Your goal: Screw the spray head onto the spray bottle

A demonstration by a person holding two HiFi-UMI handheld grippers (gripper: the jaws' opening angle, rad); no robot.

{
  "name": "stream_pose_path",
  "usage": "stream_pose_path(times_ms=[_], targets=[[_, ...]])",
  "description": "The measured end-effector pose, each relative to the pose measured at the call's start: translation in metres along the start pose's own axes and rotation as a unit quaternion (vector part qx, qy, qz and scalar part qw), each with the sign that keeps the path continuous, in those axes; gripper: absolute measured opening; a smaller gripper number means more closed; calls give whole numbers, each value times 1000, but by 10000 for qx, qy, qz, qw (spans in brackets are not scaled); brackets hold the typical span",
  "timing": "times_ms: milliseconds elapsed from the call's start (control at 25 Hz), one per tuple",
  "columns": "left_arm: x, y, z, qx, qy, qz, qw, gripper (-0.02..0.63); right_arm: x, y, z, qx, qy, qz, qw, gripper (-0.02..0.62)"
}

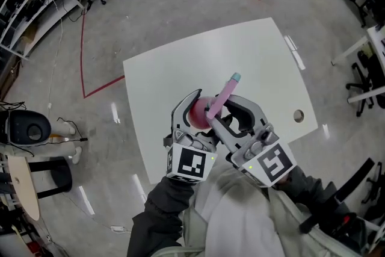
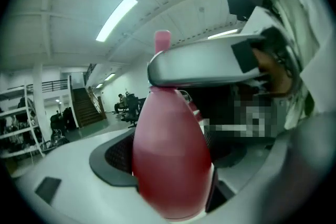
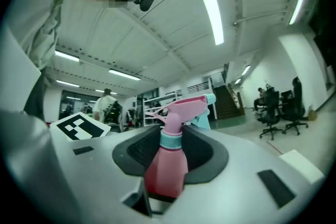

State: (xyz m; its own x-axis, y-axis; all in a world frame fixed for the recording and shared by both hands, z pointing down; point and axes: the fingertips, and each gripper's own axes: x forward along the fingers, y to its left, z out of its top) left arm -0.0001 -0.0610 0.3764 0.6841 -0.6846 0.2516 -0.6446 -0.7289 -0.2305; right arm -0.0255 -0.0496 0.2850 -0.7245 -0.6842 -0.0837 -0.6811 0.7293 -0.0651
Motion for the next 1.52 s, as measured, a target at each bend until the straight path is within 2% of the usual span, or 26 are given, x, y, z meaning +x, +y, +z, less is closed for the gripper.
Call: stream_pose_path(times_ms=[40,80,120,160,240,280,320,400,520,680,760,880,960,1000,1040,1120,1240,1360,1440,1520], targets=[[2,-3,-1,-137,-46,6,9999,407,-1,1,-2,-52,3,-222,9997,123],[3,-5,0,-272,-157,-77,9995,405,-3,6,-5,-153,49,-270,9995,123],[2,-5,3,-425,-326,-184,9984,405,-6,12,-7,-203,115,-147,9996,123],[-1,-3,8,-665,-568,-293,9957,405,-10,20,-9,-184,164,113,9996,136],[-12,4,16,-1318,-1048,-577,9840,405,-24,31,-10,-165,197,792,9965,183],[-19,7,18,-1480,-1164,-768,9791,405,-32,34,-10,-251,206,1140,9930,183],[-27,8,18,-1463,-1230,-982,9766,405,-40,36,-12,-394,225,1464,9882,199],[-40,5,20,-1159,-1293,-1488,9735,405,-49,30,-13,-581,283,1957,9785,218],[-53,-6,28,-816,-1292,-2321,9606,405,-42,11,2,-206,182,2441,9694,250],[-65,-30,35,-413,-1353,-3339,9319,406,-25,15,18,0,178,3277,9446,250],[-71,-43,36,-249,-1387,-3748,9163,405,-24,17,22,138,157,3524,9356,250],[-83,-57,39,-556,-1427,-4198,8946,405,-31,18,38,526,-36,3870,9206,262],[-88,-61,39,-644,-1411,-4404,8843,405,-33,26,47,455,-57,4102,9108,262],[-87,-61,38,-613,-1385,-4411,8846,405,-32,30,49,319,-38,4148,9093,262],[-83,-59,37,-589,-1347,-4331,8893,406,-30,33,49,185,-14,4146,9098,262],[-70,-49,33,-645,-1252,-3965,9072,405,-29,35,50,76,7,4074,9132,262],[-55,-21,33,-853,-1180,-3228,9352,405,-31,39,60,194,-23,3988,9168,262],[-45,0,29,-854,-1050,-2616,9556,406,-41,57,69,276,-87,4133,9101,261],[-38,-1,24,-737,-898,-2394,9640,406,-53,72,67,133,-120,4258,9047,261],[-35,-7,24,-817,-910,-2428,9623,405,-59,75,62,-95,-124,4176,9085,261]])
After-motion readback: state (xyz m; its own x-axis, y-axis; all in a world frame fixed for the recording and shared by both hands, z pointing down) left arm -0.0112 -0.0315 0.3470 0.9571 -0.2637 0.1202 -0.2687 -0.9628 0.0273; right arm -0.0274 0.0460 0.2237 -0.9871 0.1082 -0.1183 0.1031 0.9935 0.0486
